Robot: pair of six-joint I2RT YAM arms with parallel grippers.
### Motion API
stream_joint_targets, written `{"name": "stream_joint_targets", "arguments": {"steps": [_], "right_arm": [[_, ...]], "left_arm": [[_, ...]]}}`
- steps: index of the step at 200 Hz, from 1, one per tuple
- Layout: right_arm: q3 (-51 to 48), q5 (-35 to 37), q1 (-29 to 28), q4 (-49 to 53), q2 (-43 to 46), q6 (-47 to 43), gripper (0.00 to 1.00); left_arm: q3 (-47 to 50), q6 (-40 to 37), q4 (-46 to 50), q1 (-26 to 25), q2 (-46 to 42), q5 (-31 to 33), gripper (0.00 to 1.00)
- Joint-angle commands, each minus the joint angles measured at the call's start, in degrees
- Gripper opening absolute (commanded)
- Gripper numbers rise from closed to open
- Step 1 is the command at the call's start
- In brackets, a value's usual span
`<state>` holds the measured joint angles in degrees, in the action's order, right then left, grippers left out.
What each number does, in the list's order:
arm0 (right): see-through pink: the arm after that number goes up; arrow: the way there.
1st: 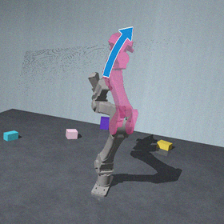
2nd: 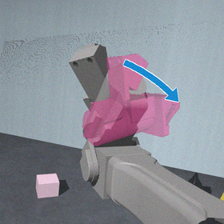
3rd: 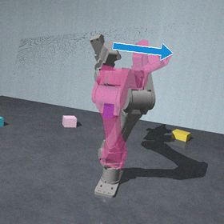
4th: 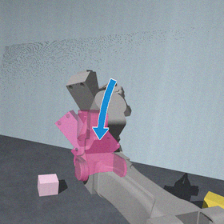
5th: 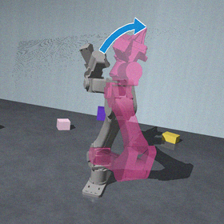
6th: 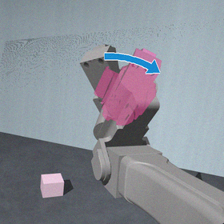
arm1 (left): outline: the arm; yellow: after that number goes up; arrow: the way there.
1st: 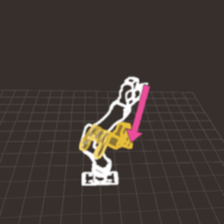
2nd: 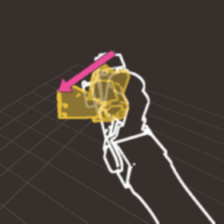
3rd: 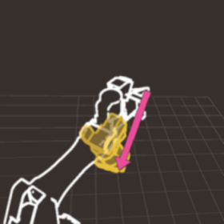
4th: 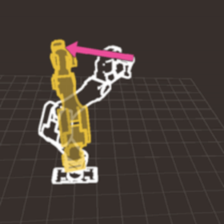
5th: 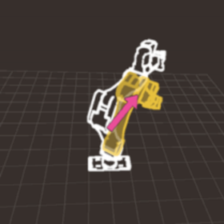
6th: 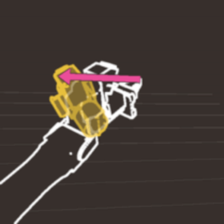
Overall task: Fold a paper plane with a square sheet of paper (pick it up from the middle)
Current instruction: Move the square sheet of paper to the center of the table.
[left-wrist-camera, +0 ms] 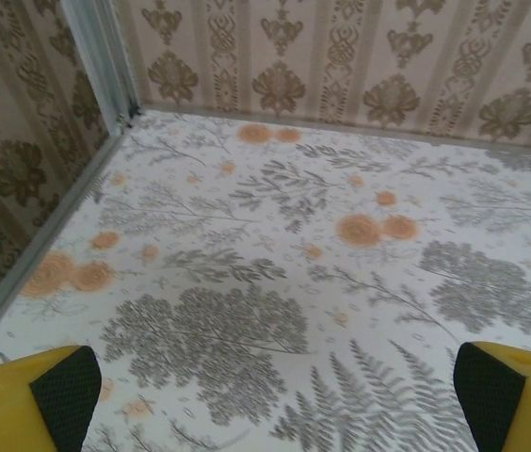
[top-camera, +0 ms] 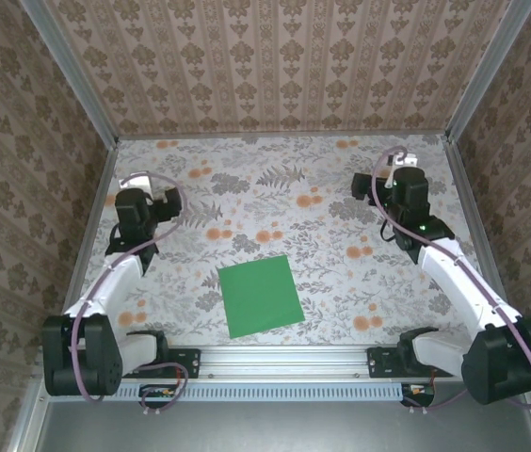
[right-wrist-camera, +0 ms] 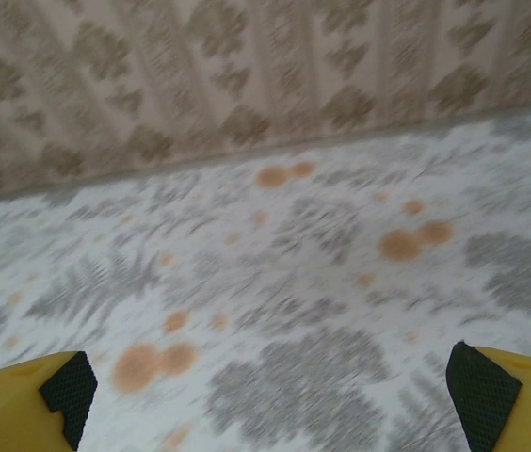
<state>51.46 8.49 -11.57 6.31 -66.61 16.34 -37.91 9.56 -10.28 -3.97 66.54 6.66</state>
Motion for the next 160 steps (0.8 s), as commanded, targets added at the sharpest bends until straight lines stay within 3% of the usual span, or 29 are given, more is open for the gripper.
{"name": "stream_joint_targets", "arguments": {"steps": [1,30,60,89,129,160], "right_arm": [[6.2,-7.7,-4.5,21.2,-4.7,7.5,1.0],[8.5,-16.3,-14.2,22.3,-9.8,12.7,0.99],[9.9,-18.5,-26.0,20.7,-16.6,16.0,0.92],[11.7,-21.6,-33.5,20.8,-23.1,18.0,0.85],[13.9,-25.5,-39.3,23.0,-31.7,18.1,0.79],[15.3,-27.9,-39.8,24.2,-36.3,16.7,0.79]], "left_arm": [[-4.3,5.9,15.9,-0.8,-0.4,-0.5,1.0],[-5.6,7.7,18.1,-0.9,0.0,-2.2,1.0],[-5.7,8.0,18.2,-0.8,0.2,-0.7,1.0],[-5.5,7.7,18.1,-0.7,0.5,0.0,1.0],[-4.9,7.3,16.8,-0.7,2.0,1.0,1.0],[-5.5,7.3,16.5,-0.6,4.3,0.9,1.0]]}}
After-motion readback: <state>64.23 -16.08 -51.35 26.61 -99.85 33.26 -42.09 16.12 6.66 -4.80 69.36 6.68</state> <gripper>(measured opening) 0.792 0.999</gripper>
